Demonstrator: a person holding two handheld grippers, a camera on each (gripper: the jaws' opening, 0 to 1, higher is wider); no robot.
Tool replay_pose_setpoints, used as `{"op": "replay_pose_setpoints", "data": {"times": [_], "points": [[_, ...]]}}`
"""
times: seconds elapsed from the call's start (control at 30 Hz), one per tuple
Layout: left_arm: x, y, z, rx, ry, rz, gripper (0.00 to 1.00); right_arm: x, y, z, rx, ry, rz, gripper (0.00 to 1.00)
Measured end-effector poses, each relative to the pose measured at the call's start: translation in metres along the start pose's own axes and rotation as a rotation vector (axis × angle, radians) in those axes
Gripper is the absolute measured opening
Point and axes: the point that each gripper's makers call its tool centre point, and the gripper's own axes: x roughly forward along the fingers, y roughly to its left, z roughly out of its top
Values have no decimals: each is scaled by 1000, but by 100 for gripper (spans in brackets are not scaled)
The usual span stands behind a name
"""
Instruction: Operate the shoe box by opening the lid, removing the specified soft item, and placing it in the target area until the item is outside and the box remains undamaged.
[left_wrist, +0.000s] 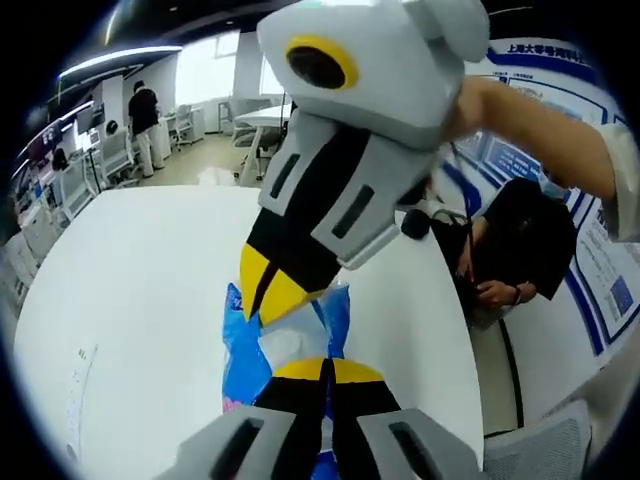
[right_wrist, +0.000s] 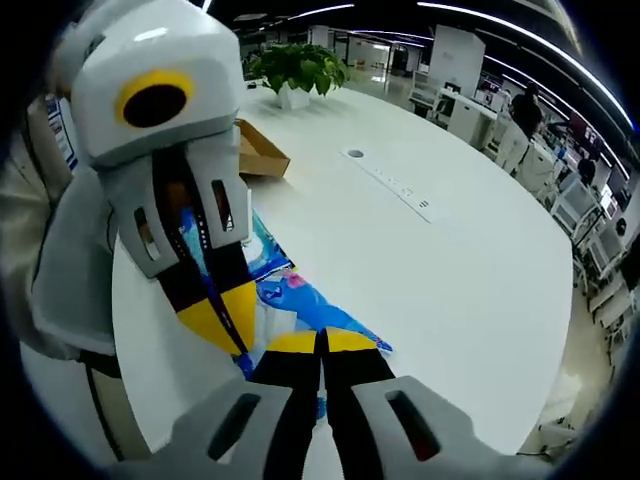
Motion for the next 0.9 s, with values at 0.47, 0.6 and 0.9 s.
{"op": "replay_pose_setpoints", "data": {"times": [0.47,0.6,0.9], "points": [[18,-1,-23,-61,23,-17,0,25,1,-34,-41,56,5,0],[19,1,-23,-76,17,-17,0,27,-3,-36,-46,60,-5,0],[17,4,-23,-89,10,-1,0,31,-10,-35,-56,68,-25,0]]}}
